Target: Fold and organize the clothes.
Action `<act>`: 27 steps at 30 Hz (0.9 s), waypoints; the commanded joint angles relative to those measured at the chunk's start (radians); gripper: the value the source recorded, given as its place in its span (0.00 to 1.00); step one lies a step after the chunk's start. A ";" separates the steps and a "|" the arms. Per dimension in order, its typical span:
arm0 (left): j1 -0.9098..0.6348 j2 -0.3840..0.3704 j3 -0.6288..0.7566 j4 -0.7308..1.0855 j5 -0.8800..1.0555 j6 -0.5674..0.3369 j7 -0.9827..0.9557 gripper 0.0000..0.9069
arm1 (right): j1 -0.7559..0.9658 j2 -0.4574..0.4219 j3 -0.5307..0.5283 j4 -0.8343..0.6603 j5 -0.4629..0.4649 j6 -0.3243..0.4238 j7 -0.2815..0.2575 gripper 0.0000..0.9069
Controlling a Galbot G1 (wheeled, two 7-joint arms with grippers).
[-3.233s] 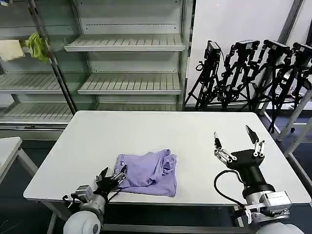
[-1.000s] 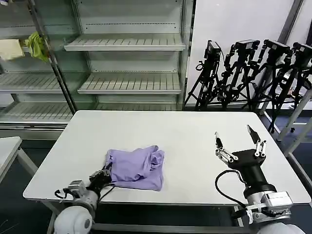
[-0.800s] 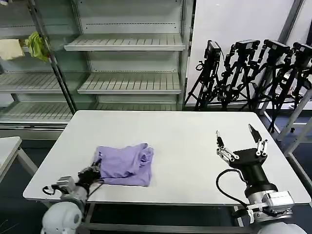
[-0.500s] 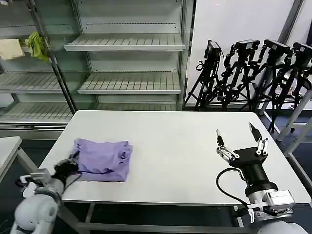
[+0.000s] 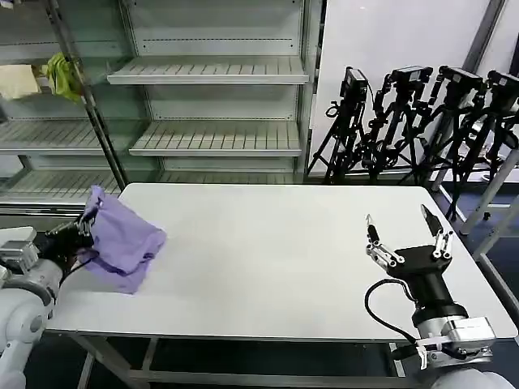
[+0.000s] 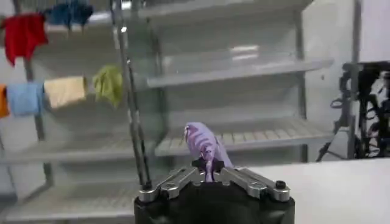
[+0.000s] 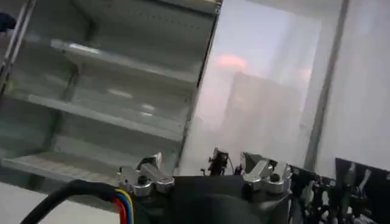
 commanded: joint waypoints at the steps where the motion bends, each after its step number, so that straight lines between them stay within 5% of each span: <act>1: -0.022 0.031 0.079 -0.136 -0.016 0.007 -0.007 0.02 | -0.010 0.005 0.004 0.049 -0.006 0.002 0.000 1.00; 5: -0.010 -0.045 0.194 -0.159 -0.004 0.007 -0.021 0.01 | -0.016 0.010 0.002 0.049 -0.010 0.001 0.001 1.00; 12: -0.010 -0.383 0.455 -0.045 0.204 -0.036 0.000 0.01 | -0.029 0.020 -0.008 0.049 -0.023 0.002 0.000 1.00; 15: -0.012 -0.473 0.537 0.065 0.261 -0.074 0.009 0.01 | -0.040 0.018 0.000 0.049 -0.030 0.006 0.003 1.00; 27: -0.048 -0.644 0.637 0.185 0.344 -0.102 0.010 0.02 | -0.060 0.030 0.015 0.049 -0.034 0.022 0.012 1.00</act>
